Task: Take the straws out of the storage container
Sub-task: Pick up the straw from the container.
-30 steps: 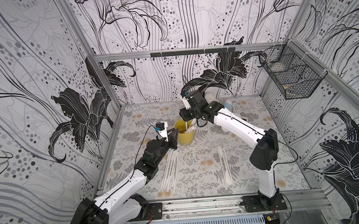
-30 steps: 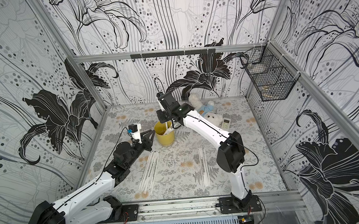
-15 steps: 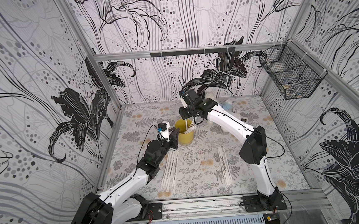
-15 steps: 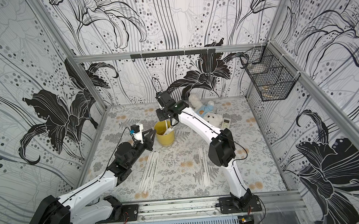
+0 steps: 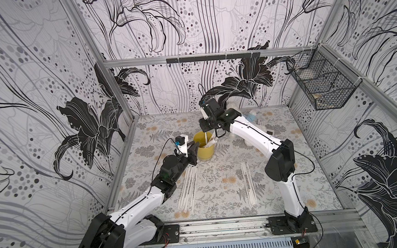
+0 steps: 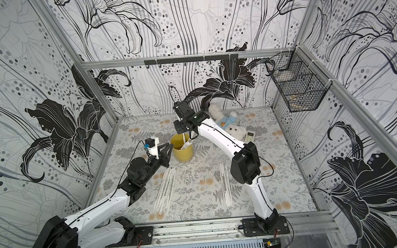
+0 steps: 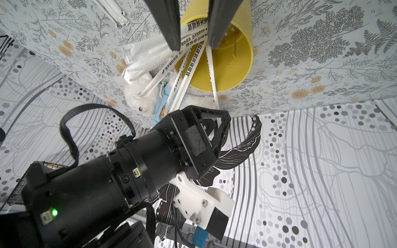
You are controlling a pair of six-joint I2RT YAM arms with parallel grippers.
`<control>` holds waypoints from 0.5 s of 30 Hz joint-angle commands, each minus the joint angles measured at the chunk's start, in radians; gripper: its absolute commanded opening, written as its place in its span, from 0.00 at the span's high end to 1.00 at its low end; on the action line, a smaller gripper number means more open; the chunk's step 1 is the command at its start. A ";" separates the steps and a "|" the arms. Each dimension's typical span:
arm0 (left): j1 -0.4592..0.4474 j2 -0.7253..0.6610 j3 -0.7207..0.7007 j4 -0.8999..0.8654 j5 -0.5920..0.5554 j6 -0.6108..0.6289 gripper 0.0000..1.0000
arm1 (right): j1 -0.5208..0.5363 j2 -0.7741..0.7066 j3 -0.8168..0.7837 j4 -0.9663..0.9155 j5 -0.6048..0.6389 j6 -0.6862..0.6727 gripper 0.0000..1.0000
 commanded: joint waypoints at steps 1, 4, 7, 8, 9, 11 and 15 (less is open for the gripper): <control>-0.005 0.001 -0.001 0.030 0.009 0.020 0.72 | -0.007 0.043 0.037 -0.032 -0.008 0.007 0.59; -0.005 0.003 0.001 0.028 0.008 0.022 0.72 | -0.008 0.048 0.041 -0.032 -0.014 0.006 0.62; -0.005 0.009 0.001 0.029 0.009 0.023 0.72 | -0.011 0.057 0.050 -0.034 -0.022 0.007 0.67; -0.005 0.010 0.003 0.026 0.011 0.023 0.72 | -0.011 0.058 0.055 -0.038 -0.022 0.006 0.71; -0.005 0.011 0.002 0.025 0.012 0.023 0.72 | -0.011 0.057 0.057 -0.039 -0.022 0.005 0.74; -0.005 0.012 0.004 0.024 0.015 0.025 0.72 | -0.011 0.047 0.049 -0.030 -0.014 0.003 0.80; -0.005 0.013 0.007 0.025 0.017 0.025 0.72 | -0.012 0.008 0.020 0.001 0.019 -0.005 0.84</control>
